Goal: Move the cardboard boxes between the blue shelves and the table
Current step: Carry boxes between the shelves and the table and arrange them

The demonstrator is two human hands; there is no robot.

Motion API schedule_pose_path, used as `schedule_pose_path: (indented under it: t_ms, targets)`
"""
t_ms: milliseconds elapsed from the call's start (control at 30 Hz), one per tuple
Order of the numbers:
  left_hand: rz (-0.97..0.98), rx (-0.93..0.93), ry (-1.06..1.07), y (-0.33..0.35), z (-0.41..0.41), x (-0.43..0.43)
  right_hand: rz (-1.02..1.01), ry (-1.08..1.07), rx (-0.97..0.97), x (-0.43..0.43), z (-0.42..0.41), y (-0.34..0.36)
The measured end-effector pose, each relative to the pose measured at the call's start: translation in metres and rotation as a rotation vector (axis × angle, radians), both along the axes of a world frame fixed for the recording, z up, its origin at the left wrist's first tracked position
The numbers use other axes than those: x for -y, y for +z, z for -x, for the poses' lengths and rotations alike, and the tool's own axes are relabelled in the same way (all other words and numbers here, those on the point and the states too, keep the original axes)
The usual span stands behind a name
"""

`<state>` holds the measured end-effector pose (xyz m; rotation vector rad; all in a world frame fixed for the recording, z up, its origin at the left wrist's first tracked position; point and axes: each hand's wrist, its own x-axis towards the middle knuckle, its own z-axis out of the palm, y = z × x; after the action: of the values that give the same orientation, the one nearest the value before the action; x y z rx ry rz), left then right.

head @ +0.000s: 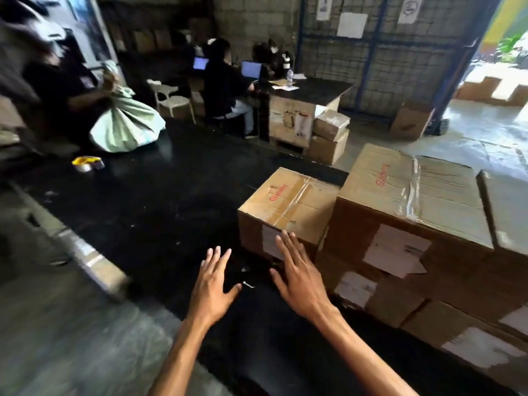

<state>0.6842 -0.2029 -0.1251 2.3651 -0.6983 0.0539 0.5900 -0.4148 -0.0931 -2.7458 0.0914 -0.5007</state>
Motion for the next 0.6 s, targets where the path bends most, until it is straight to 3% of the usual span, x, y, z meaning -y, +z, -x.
schedule_pose_path:
  t_ms: [300, 600]
  targets:
    - [-0.016, 0.064, 0.694, 0.024, 0.093, -0.262, -0.041, 0.632, -0.093, -0.248, -0.076, -0.004]
    - [0.0, 0.173, 1.274, 0.066, 0.268, -0.416, -0.04, 1.321, -0.023, -0.502, -0.025, 0.03]
